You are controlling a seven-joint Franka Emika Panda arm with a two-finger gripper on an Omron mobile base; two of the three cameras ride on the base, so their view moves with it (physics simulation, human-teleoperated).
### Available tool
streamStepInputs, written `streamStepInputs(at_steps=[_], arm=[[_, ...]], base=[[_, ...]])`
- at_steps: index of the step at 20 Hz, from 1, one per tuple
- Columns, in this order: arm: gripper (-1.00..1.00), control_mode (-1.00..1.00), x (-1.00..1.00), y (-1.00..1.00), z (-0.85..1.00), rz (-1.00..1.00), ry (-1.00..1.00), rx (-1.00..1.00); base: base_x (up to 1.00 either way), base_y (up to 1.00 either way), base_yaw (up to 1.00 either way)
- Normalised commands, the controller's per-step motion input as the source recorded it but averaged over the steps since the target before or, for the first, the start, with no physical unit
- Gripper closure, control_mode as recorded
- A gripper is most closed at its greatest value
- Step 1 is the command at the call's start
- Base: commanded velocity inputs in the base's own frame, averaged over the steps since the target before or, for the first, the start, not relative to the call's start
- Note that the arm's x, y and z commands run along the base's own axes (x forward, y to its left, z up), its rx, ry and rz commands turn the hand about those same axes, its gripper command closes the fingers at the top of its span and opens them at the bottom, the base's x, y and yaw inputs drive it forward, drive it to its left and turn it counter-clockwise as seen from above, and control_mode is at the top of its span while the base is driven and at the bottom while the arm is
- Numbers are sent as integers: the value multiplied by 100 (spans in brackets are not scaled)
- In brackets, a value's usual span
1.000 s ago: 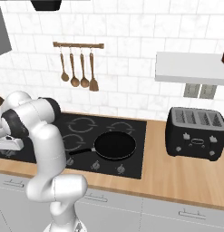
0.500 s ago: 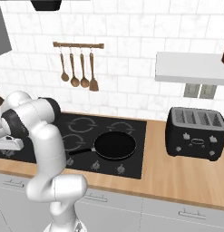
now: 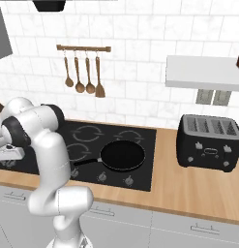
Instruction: Pick the kettle from the counter and place it on a stove burner. Then turn the burner on.
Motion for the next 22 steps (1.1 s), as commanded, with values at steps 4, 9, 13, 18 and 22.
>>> streamStepInputs(at_steps=[4, 9, 13, 18, 22], arm=[[100, -100, -22, 0, -26, 29, 0, 3], [100, -100, -5, -4, -18, 28, 0, 1], [100, -100, 0, -8, -15, 28, 0, 0], [100, -100, 0, -10, -15, 29, 0, 0], [100, -100, 0, -5, -16, 30, 0, 0]], base=[[0, 0, 0], [0, 0, 0], [0, 0, 0], [0, 0, 0], [0, 0, 0]])
